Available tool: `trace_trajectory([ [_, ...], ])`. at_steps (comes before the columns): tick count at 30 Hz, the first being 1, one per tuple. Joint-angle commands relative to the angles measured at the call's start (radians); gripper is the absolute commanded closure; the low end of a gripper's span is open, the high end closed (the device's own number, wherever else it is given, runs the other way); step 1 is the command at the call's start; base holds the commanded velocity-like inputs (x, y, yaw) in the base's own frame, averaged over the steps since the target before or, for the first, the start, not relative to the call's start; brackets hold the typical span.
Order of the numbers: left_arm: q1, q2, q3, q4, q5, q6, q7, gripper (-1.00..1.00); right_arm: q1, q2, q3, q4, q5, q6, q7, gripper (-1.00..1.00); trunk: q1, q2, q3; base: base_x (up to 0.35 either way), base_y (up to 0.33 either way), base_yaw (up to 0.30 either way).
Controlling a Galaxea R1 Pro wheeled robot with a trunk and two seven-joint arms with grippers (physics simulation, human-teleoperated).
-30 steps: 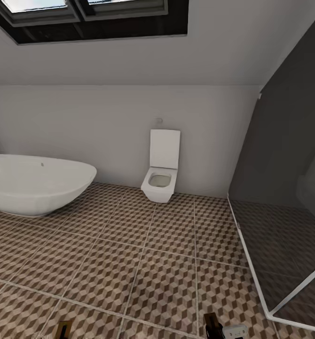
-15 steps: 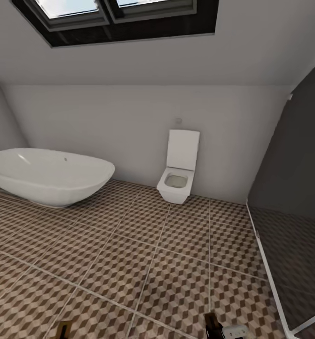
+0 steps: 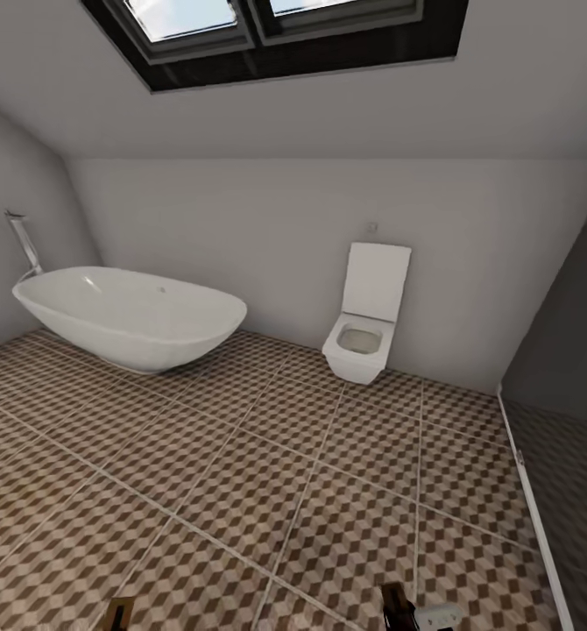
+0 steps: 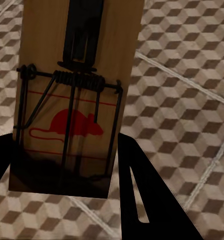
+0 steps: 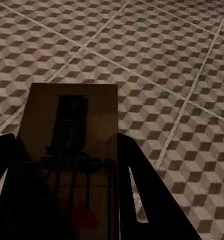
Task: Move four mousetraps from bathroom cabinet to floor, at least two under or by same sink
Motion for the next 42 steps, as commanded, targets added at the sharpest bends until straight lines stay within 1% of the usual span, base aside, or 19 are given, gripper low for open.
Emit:
trace_trajectory([
  [1,0.0,0.0,-0.008,-0.001,-0.004,0.0,0.014,1.0,-0.001,0.0,-0.004,0.001,0.008,-0.003,-0.004,1.0,0.0,0.0,-0.001,0.0,0.0,0.249],
  [12,0.0,0.0,-0.008,-0.001,-0.004,0.0,0.014,1.0,-0.001,0.001,-0.004,0.001,0.008,-0.004,-0.004,1.0,0.0,0.0,-0.001,0.004,0.0,0.249],
  [21,0.0,-0.002,-0.004,-0.01,0.002,0.003,0.018,1.0,-0.001,0.001,-0.004,0.001,0.008,-0.005,-0.004,1.0,0.0,0.0,-0.001,0.092,0.0,0.249],
  [23,-0.002,-0.003,0.0,-0.043,0.008,0.011,0.019,1.0,-0.001,0.002,-0.004,0.001,0.008,-0.005,-0.004,1.0,0.0,0.0,-0.001,0.035,0.0,0.249],
  [27,-0.003,-0.006,-0.002,-0.175,0.003,0.038,0.022,1.0,-0.001,0.001,-0.004,0.001,0.008,-0.005,-0.004,1.0,0.0,0.0,-0.001,0.01,0.0,0.249],
  [31,-0.003,-0.007,-0.006,-0.207,-0.004,0.041,0.021,1.0,-0.001,0.001,-0.004,0.001,0.008,-0.005,-0.004,1.0,0.0,0.0,-0.001,0.002,0.0,0.249],
  [34,-0.003,0.01,-0.003,-0.183,-0.008,0.03,0.018,1.0,-0.001,0.001,-0.004,0.001,0.008,-0.004,-0.004,1.0,0.0,0.0,-0.001,0.001,0.0,0.249],
  [36,-0.003,0.022,-0.002,-0.152,-0.009,0.004,0.016,1.0,-0.001,0.0,-0.005,0.001,0.007,-0.004,-0.004,1.0,0.0,0.0,-0.001,0.0,0.0,0.249],
  [39,-0.003,0.028,-0.005,-0.109,-0.009,-0.048,0.016,1.0,-0.001,0.0,-0.005,0.001,0.007,-0.005,-0.004,1.0,0.0,0.0,-0.001,0.0,0.0,0.249],
  [42,-0.003,0.029,-0.006,-0.077,-0.009,-0.086,0.017,1.0,-0.001,0.0,-0.005,0.001,0.007,-0.006,-0.004,1.0,0.0,0.0,-0.001,0.0,0.0,0.249],
])
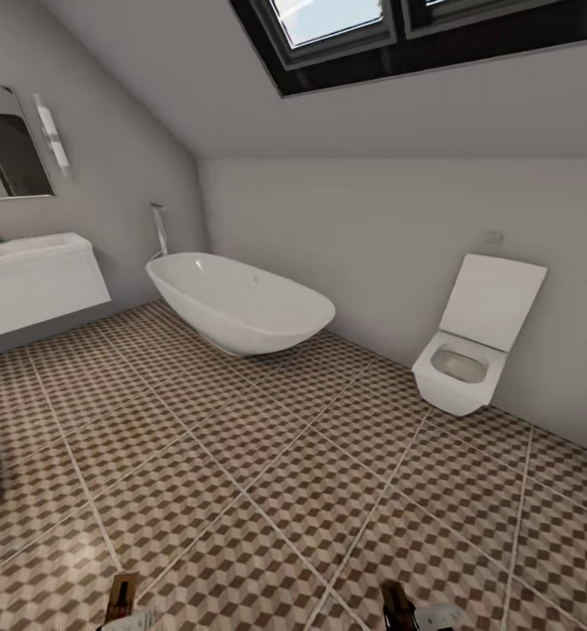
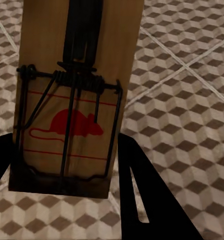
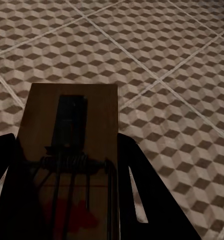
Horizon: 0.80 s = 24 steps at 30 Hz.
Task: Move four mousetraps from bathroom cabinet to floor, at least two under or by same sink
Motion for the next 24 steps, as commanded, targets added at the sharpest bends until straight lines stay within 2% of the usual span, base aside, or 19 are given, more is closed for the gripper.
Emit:
trace_trajectory([
  [1,0.0,0.001,-0.011,0.008,-0.005,-0.008,0.015,1.0,-0.001,0.0,-0.004,0.001,0.008,-0.003,-0.004,1.0,0.0,0.0,-0.001,0.0,0.0,0.249],
  [16,0.0,0.0,-0.011,0.028,-0.006,-0.023,0.017,1.0,-0.001,0.0,-0.004,0.001,0.008,-0.002,-0.004,1.0,0.0,0.0,-0.001,0.003,0.0,0.249],
  [24,0.0,0.0,-0.011,0.028,-0.005,-0.022,0.017,1.0,-0.001,0.0,-0.004,0.001,0.008,-0.002,-0.004,1.0,0.0,0.0,-0.001,0.29,0.0,0.249],
])
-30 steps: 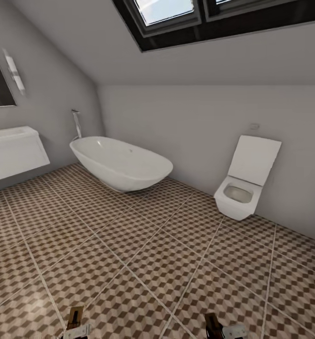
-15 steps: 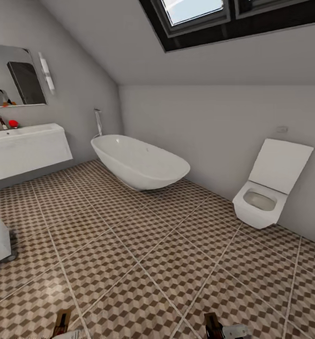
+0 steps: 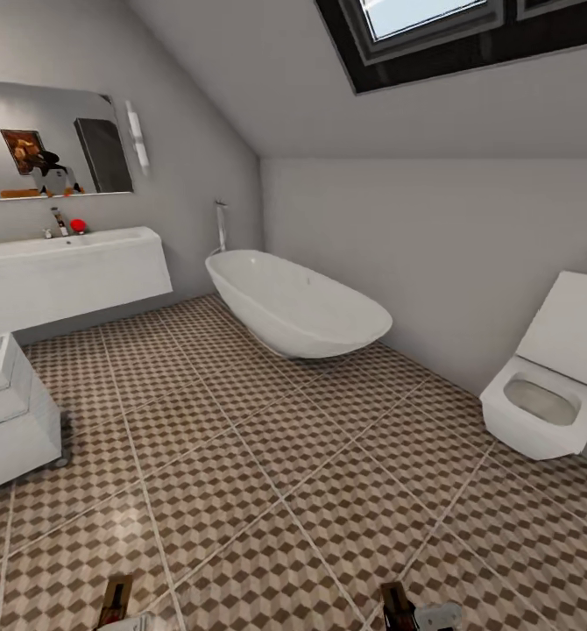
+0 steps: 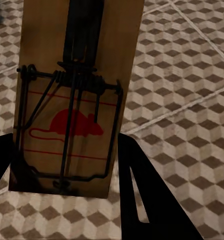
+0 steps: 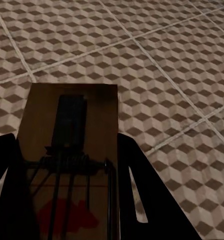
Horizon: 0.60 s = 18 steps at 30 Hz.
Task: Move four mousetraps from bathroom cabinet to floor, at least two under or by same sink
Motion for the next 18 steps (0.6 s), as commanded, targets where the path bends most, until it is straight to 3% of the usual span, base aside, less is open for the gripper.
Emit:
trace_trajectory([
  [1,0.0,0.001,-0.009,-0.002,-0.004,0.0,0.015,1.0,-0.001,0.0,-0.004,0.001,0.008,-0.003,-0.004,1.0,0.001,0.0,-0.001,0.346,0.0,0.249],
  [18,0.0,0.0,-0.009,-0.002,-0.005,0.001,0.015,1.0,-0.001,0.0,-0.004,0.001,0.008,-0.003,-0.004,1.0,0.001,0.0,-0.001,0.307,0.0,0.249],
])
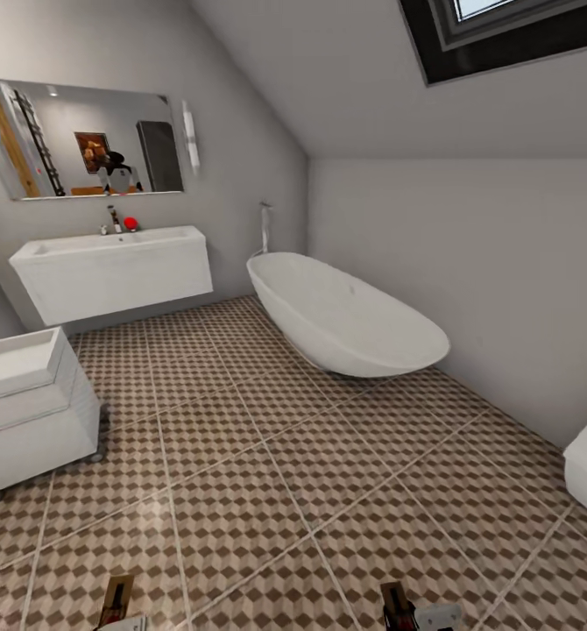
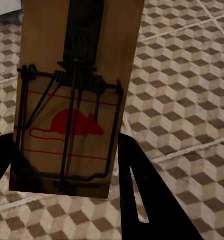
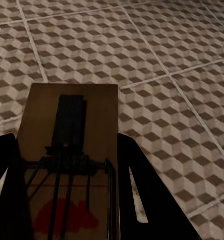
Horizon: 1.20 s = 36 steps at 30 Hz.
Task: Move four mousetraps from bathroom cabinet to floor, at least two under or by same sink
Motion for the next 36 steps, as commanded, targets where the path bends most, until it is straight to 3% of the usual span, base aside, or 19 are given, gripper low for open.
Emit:
trace_trajectory([
  [1,0.0,0.0,-0.008,-0.002,-0.004,0.0,0.016,1.0,-0.001,0.0,-0.004,0.001,0.008,-0.003,-0.004,1.0,0.0,0.0,-0.001,0.272,0.0,0.249],
  [36,0.0,0.0,-0.008,-0.002,-0.005,0.002,0.016,1.0,-0.001,0.0,-0.003,0.002,0.008,0.0,-0.004,1.0,0.0,0.0,-0.001,0.251,-0.044,0.249],
])
